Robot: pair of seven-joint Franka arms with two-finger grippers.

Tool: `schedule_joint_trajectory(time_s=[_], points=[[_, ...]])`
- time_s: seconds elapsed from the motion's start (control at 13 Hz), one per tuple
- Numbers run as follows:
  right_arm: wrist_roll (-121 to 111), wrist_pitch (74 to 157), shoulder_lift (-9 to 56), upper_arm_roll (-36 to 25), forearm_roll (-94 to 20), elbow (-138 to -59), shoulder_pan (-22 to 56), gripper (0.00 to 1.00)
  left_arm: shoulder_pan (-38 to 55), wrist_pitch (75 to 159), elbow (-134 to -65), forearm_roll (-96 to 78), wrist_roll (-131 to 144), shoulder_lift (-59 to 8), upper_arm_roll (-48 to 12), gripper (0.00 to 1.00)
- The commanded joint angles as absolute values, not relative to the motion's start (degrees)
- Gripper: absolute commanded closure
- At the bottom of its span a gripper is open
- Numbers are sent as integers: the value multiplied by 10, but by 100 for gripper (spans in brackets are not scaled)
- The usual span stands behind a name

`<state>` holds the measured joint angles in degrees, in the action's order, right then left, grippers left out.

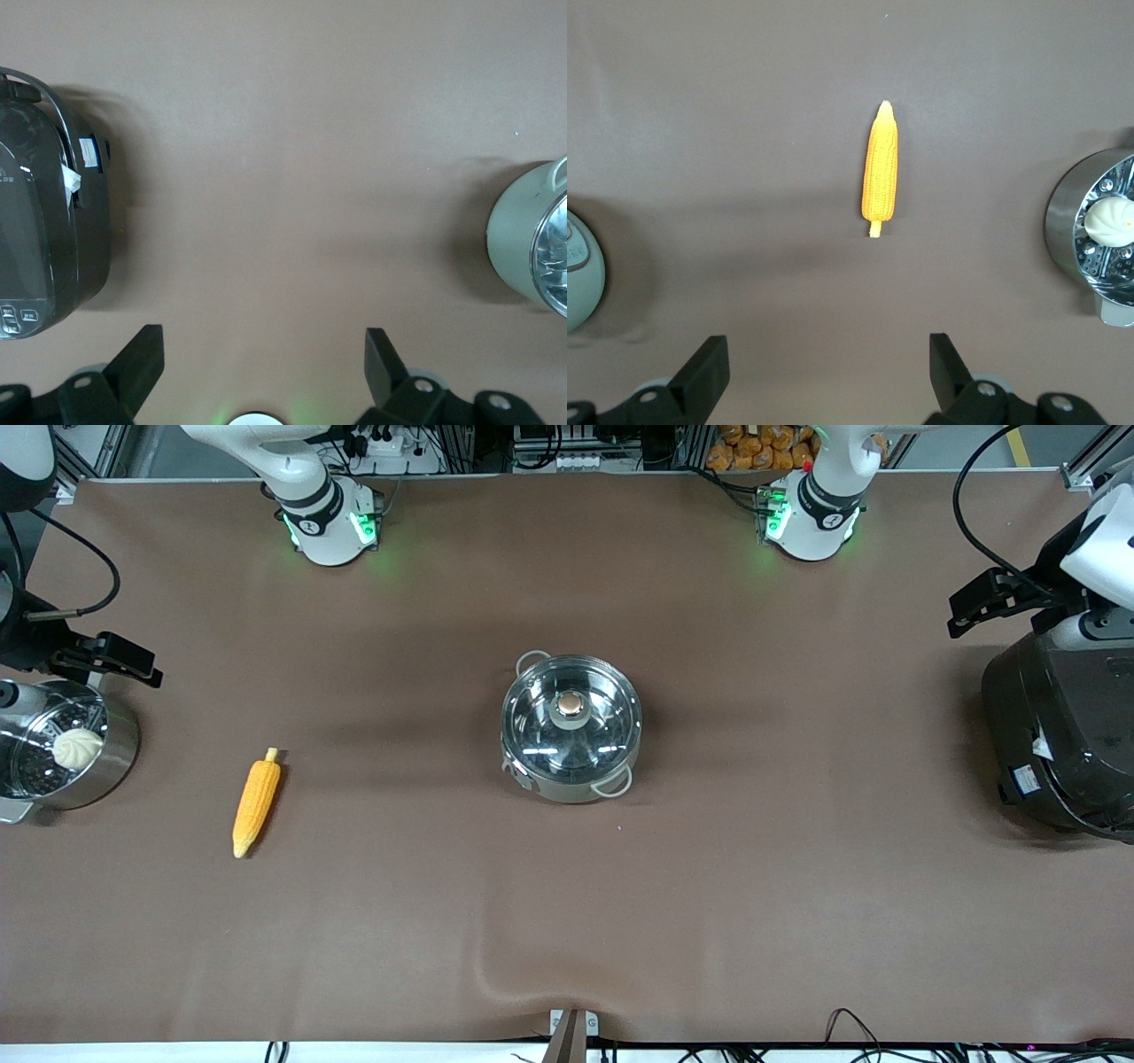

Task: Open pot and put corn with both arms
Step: 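Reach the left gripper to the glass lid knob on the steel pot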

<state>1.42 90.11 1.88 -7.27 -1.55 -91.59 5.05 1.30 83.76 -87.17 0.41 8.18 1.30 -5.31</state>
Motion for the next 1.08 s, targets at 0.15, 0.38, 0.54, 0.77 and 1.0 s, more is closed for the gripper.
schedule_joint_trajectory(time_s=[0.15,0.38,0.54,0.77,1.0], points=[[15,902,16,-67,-18,-917,41,0,25,839,-854,-3,76,-4,-54,0],[14,902,16,-67,-18,-917,41,0,60,845,-817,-21,85,-53,-59,0],[11,903,16,-67,-18,-922,41,0,115,889,-817,-47,224,-86,-71,0],[13,917,20,-68,-18,-939,40,0,260,990,-813,-39,490,-153,-70,0],[10,983,39,-69,-18,-969,32,0,352,1017,-756,3,628,-246,-65,0]])
